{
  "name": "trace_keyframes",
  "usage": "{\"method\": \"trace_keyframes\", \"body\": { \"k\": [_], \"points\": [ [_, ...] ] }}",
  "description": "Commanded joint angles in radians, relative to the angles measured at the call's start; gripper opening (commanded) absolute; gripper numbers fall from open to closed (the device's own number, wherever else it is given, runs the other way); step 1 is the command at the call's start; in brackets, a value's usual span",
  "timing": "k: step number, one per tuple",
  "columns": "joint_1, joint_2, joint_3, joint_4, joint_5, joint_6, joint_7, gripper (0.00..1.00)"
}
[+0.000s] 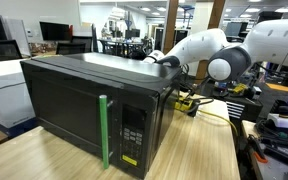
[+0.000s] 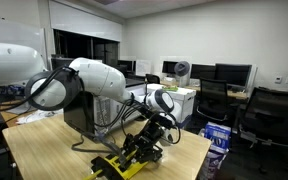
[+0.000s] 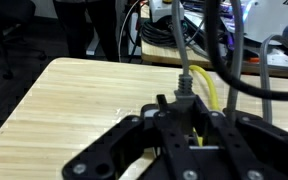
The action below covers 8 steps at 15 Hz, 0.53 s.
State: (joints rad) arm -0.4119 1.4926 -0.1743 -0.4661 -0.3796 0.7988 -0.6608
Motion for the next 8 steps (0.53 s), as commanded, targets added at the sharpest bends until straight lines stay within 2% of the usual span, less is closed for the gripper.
{"method": "trace_keyframes", "body": {
  "k": [1,8],
  "points": [
    [0.016,0.000,-0.017,0.007,-0.022,0.011,-0.049,0.07],
    [0.026,0.000,-0.016,-0.007,-0.020,0.005,-0.049,0.07]
  ]
}}
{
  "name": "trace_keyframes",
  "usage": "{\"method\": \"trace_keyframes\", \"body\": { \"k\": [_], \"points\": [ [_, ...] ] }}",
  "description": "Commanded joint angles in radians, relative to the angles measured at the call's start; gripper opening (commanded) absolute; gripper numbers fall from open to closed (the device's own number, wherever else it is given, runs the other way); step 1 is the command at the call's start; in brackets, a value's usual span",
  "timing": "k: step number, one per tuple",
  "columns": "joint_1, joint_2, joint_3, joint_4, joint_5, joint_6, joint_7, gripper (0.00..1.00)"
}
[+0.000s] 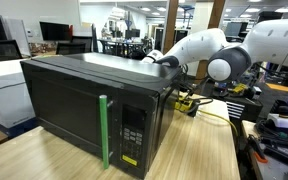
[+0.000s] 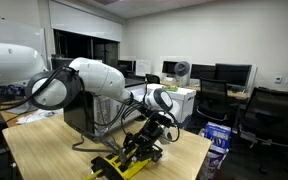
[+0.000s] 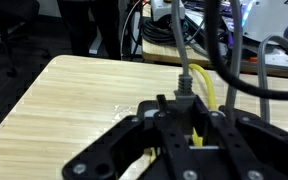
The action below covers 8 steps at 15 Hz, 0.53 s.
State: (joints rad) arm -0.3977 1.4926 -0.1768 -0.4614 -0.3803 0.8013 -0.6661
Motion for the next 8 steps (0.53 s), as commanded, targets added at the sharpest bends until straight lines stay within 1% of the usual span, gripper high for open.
{"method": "trace_keyframes", "body": {
  "k": [1,8],
  "points": [
    [0.012,0.000,-0.013,-0.011,-0.019,0.003,-0.044,0.07],
    [0.031,0.000,-0.020,0.001,-0.033,-0.003,-0.092,0.07]
  ]
}}
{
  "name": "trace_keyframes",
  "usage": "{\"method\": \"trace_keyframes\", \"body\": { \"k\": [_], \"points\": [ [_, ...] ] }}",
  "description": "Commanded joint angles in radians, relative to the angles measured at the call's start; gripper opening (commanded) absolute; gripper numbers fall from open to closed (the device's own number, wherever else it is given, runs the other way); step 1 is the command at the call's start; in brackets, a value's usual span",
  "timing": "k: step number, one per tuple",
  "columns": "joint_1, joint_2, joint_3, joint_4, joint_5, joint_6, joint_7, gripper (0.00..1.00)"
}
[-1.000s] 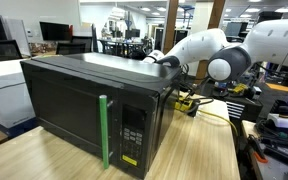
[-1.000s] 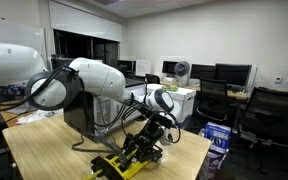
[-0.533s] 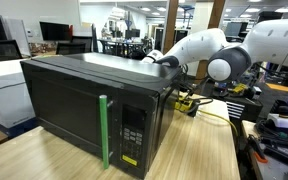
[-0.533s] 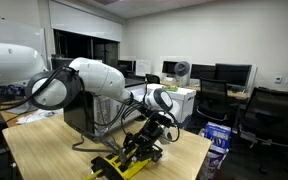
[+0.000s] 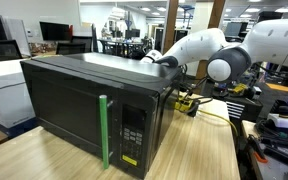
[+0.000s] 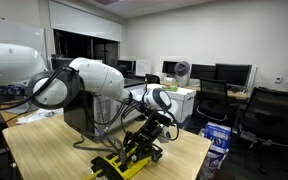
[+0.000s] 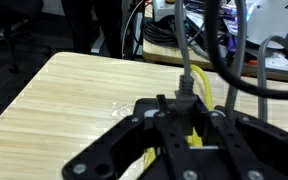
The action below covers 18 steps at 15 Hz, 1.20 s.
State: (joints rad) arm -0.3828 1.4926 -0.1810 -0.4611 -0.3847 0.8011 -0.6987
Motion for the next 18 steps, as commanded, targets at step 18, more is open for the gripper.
{"method": "trace_keyframes", "body": {
  "k": [18],
  "points": [
    [0.050,0.000,-0.051,-0.013,-0.090,-0.046,-0.153,0.07]
  ]
}}
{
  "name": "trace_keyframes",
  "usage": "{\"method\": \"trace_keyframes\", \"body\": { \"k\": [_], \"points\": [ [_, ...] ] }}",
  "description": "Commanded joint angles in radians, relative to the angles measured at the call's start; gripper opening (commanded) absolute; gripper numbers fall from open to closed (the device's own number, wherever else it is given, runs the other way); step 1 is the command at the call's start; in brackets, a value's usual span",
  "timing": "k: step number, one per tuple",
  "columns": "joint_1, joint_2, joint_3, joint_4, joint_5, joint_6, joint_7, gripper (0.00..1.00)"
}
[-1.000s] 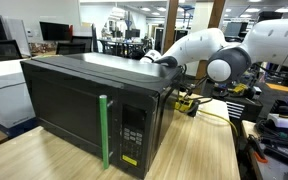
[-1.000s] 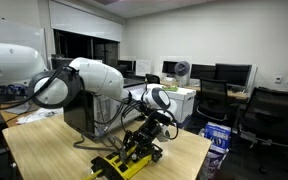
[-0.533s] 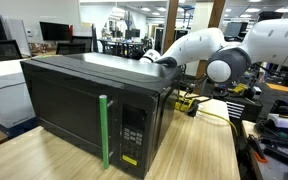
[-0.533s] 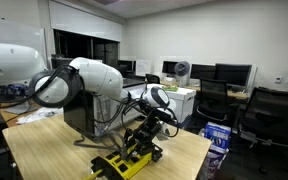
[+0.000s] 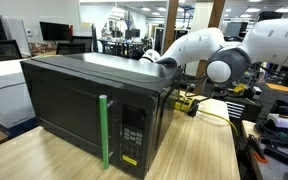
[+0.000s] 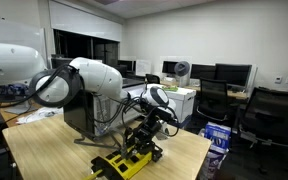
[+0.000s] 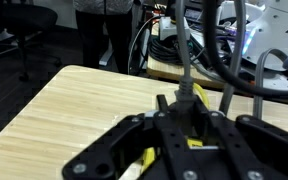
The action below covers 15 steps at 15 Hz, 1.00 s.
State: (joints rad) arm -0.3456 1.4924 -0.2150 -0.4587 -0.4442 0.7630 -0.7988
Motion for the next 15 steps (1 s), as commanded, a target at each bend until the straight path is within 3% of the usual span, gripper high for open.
{"method": "trace_keyframes", "body": {
  "k": [1,15],
  "points": [
    [0.012,0.000,-0.015,-0.015,-0.028,-0.008,-0.052,0.07],
    [0.025,0.001,-0.010,-0.083,-0.037,-0.011,-0.027,0.07]
  ]
}}
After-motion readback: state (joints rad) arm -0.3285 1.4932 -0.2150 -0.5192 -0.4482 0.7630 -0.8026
